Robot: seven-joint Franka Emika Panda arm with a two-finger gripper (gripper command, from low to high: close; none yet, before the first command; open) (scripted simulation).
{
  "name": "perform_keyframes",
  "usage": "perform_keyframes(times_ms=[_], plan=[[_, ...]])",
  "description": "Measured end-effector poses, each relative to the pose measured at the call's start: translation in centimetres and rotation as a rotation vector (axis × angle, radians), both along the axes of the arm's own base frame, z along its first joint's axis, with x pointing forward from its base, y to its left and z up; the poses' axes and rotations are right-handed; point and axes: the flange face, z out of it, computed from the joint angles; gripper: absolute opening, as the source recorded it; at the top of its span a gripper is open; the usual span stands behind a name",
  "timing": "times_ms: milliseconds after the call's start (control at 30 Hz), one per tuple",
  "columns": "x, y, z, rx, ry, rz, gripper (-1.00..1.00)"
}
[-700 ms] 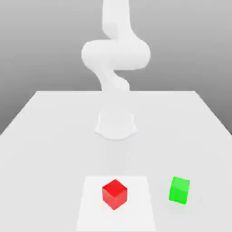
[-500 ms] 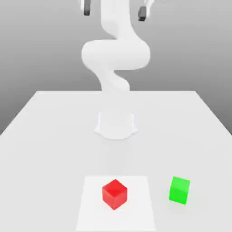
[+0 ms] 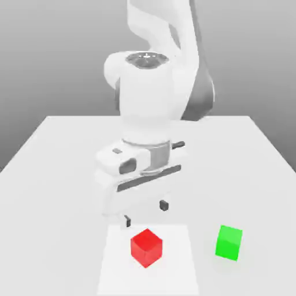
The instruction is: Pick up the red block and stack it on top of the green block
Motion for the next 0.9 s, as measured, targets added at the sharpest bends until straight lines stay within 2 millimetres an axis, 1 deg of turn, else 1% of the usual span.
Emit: perform_keyframes(times_ms=[167, 200, 367, 400, 433, 500, 633, 700, 900], plan=[[-0.4, -0.1, -5.6, 0.001, 0.015, 0.012, 0.00], [-0.4, -0.1, -6.4, 0.001, 0.015, 0.012, -1.00], [-0.5, -0.1, -6.4, 0.000, 0.017, 0.012, -1.00], [-0.5, 0.0, -6.8, 0.001, 0.017, 0.012, -1.00], [-0.5, 0.0, -6.4, 0.001, 0.016, 0.012, -1.00], [-0.4, 0.0, -4.8, 0.001, 0.016, 0.012, -1.00], [-0.4, 0.1, -0.9, 0.002, 0.016, 0.011, -1.00], [-0.4, 2.1, 0.0, 0.002, 0.016, -0.002, -1.00], [-0.8, 8.7, 1.4, 0.003, 0.016, -0.097, -1.00]])
